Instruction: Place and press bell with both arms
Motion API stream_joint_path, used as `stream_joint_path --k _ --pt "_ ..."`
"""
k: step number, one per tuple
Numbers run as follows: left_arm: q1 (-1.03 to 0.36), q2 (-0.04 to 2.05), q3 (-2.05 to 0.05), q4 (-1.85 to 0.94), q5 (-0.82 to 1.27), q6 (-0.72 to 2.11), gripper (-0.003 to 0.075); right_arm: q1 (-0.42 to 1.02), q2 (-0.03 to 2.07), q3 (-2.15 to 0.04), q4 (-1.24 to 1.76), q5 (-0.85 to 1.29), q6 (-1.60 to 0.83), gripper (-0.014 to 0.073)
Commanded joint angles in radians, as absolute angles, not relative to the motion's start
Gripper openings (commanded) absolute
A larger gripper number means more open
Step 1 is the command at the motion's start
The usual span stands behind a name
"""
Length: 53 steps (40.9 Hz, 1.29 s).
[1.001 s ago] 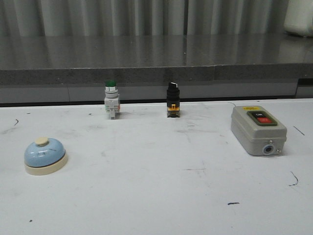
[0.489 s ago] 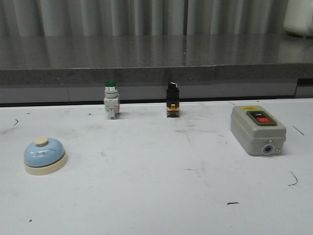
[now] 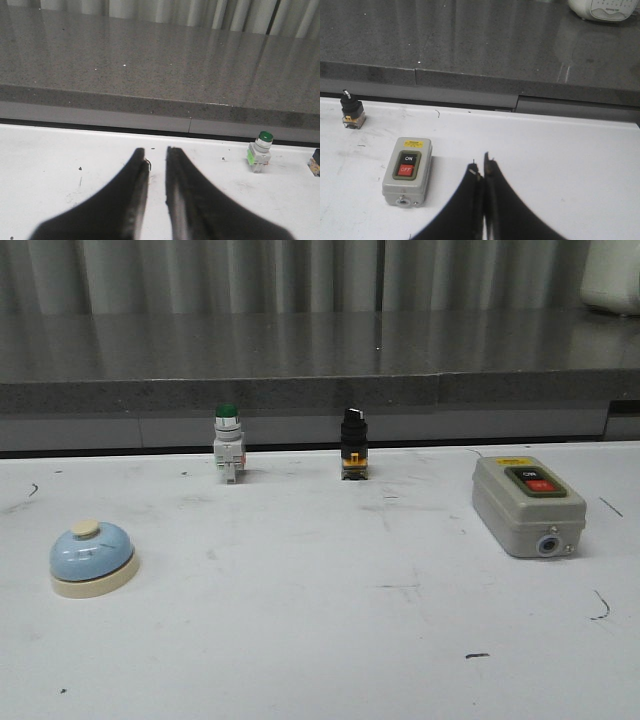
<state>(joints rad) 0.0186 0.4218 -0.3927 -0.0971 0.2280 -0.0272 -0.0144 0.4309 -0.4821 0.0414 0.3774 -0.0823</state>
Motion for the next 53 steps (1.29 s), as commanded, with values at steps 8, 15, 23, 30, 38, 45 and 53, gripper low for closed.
stream_joint_path --k 8,15,23,30,38,45,53 --pt "0.021 0.440 -0.432 -0.123 0.141 -0.031 0.0654 -0.018 0.445 -0.519 0.044 0.304 -0.087 -0.0062" --pt "0.000 0.539 -0.432 -0.123 0.145 -0.031 0.0628 -0.018 0.445 -0.519 0.044 0.304 -0.087 -0.0062" --pt "-0.125 0.765 -0.489 -0.123 0.203 -0.028 0.0620 -0.018 0.445 -0.519 0.044 0.305 -0.087 -0.0062" --pt "-0.252 1.014 -0.616 -0.123 0.298 -0.028 0.0620 -0.018 0.445 -0.519 0.044 0.305 -0.087 -0.0062" --pt "-0.337 1.267 -0.773 -0.123 0.395 -0.028 0.0620 -0.018 0.445 -0.519 0.044 0.305 -0.087 -0.0062" --pt "-0.337 1.463 -0.910 -0.111 0.459 -0.028 0.0620 -0.018 0.445 -0.519 0.044 0.305 -0.087 -0.0062" --pt "-0.339 1.648 -1.031 -0.104 0.553 -0.028 0.0620 -0.018 0.445 -0.519 0.044 0.303 -0.087 -0.0062"
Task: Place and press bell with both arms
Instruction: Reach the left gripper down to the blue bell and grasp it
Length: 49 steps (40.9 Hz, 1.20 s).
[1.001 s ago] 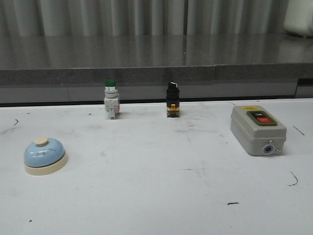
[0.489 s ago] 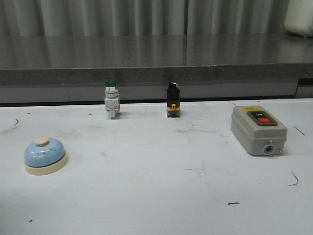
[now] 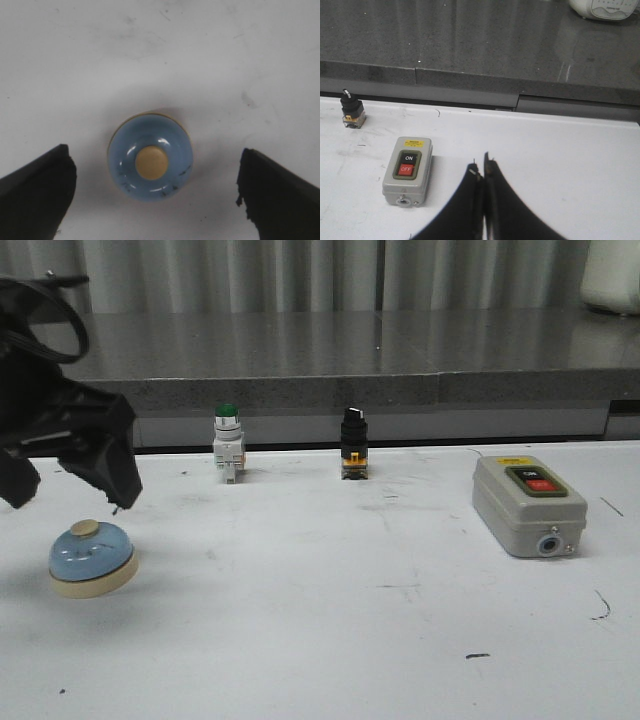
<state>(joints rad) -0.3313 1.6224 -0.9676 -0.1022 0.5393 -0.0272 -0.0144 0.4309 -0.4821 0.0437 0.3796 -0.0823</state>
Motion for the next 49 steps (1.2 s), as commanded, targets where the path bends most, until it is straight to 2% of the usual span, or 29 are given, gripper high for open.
stream_joint_path --k 1,15,19,25,30,37,49 --pt "-0.339 1.671 -1.045 -0.104 0.568 -0.028 0.0620 -0.018 0.445 -0.519 0.044 0.303 -0.087 -0.0062" --pt "-0.339 1.781 -1.109 -0.104 0.658 -0.028 0.0602 -0.018 0.445 -0.519 0.044 0.303 -0.088 -0.0062" --pt "-0.339 1.781 -1.109 -0.104 0.658 -0.028 0.0503 -0.018 0.445 -0.519 0.044 0.303 -0.088 -0.0062" --pt "-0.339 1.781 -1.111 -0.104 0.658 0.000 0.0293 -0.018 0.445 -0.519 0.044 0.303 -0.088 -0.0062" --pt "-0.341 1.781 -1.134 -0.104 0.665 0.017 0.0198 -0.018 0.445 -0.519 0.044 0.303 -0.088 -0.0062" --pt "-0.383 1.811 -1.259 -0.104 0.719 0.031 0.0192 -0.018 0.445 -0.519 0.044 0.304 -0.088 -0.0062" --pt "-0.515 1.980 -1.580 -0.095 0.793 0.041 0.0193 -0.018 0.445 -0.519 0.044 0.304 -0.088 -0.0062"
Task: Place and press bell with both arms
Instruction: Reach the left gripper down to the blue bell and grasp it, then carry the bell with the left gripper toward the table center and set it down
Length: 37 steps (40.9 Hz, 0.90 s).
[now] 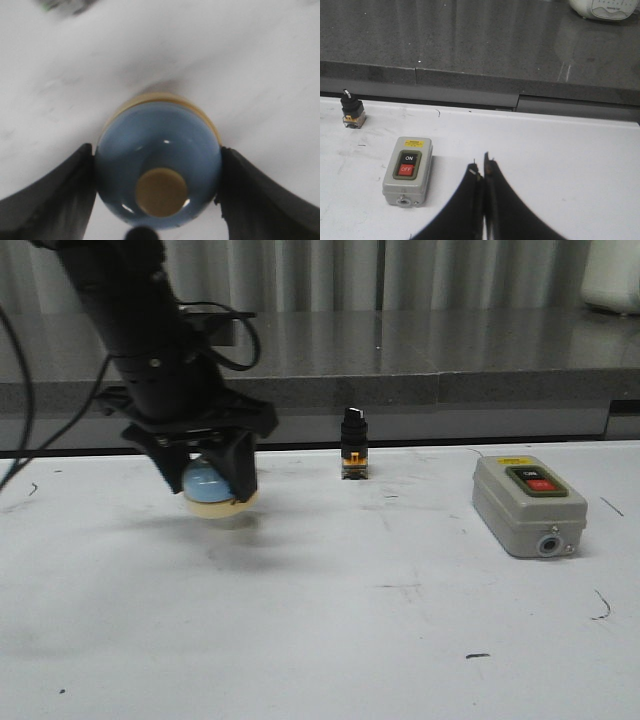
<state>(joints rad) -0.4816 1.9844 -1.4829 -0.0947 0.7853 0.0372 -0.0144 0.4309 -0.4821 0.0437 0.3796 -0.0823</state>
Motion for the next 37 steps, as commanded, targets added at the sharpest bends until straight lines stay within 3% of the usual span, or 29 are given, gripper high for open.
stream_joint_path --k 1,14,19,27,37 --pt "-0.522 1.993 -1.598 -0.095 0.798 0.041 0.0193 -0.018 0.445 -0.519 0.044 0.304 -0.088 -0.0062" --pt "-0.571 2.117 -1.714 -0.095 0.808 0.041 0.0209 -0.018 0.445 -0.519 0.044 0.304 -0.088 -0.0062" --pt "-0.580 2.121 -1.714 -0.093 0.811 0.041 0.0315 -0.018 0.445 -0.519 0.044 0.303 -0.088 -0.0062" --pt "-0.580 2.115 -1.743 -0.093 0.862 0.041 0.0588 -0.018 0.445 -0.519 0.044 0.303 -0.088 -0.0062" --pt "-0.564 2.015 -1.767 -0.072 0.889 0.041 0.0608 -0.018 0.445 -0.519 0.044 0.303 -0.088 -0.0062"
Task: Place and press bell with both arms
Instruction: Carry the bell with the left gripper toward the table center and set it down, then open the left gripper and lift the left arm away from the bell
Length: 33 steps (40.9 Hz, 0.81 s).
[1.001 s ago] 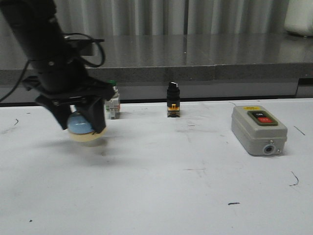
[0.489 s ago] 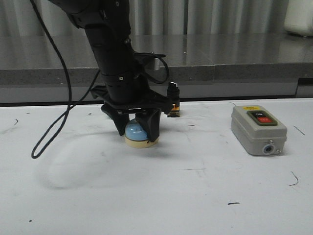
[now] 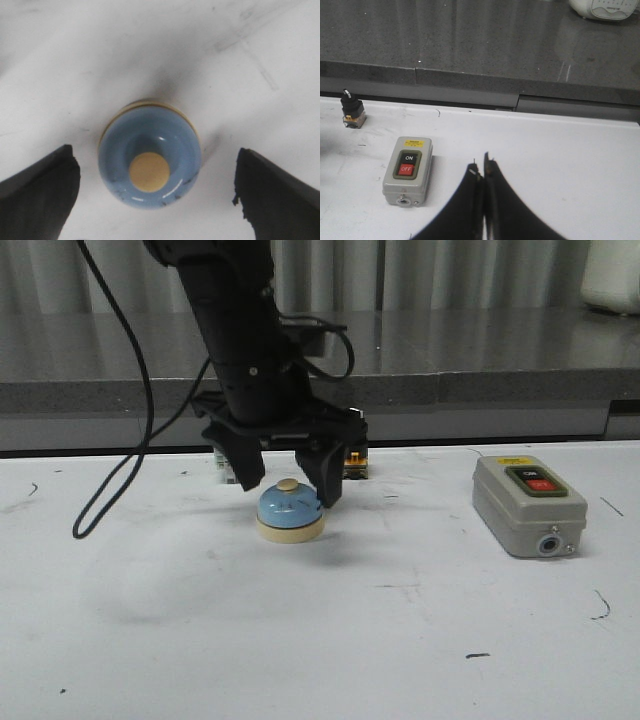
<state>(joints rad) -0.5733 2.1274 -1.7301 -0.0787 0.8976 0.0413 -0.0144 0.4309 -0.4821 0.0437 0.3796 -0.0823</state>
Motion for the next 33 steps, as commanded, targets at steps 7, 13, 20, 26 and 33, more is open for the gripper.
stream_joint_path --k 7,13,20,26,33 --pt "-0.493 1.950 -1.760 -0.060 0.987 0.041 0.0549 -0.018 0.445 -0.519 0.044 0.303 -0.088 -0.0062" --pt "-0.406 1.878 -1.678 -0.060 1.018 0.039 0.0335 -0.018 0.445 -0.519 0.044 0.303 -0.088 -0.0062" --pt "-0.293 1.731 -1.499 -0.066 0.972 0.037 0.0059 -0.018 0.445 -0.519 0.044 0.302 -0.088 -0.0062" --pt "-0.200 1.561 -1.307 -0.071 0.901 0.012 -0.0020 -0.018 0.445 -0.519 0.044 0.301 -0.088 -0.0062" --pt "-0.112 1.340 -1.094 -0.075 0.793 0.009 -0.0020 -0.018 0.445 -0.517 0.044 0.302 -0.088 -0.0062"
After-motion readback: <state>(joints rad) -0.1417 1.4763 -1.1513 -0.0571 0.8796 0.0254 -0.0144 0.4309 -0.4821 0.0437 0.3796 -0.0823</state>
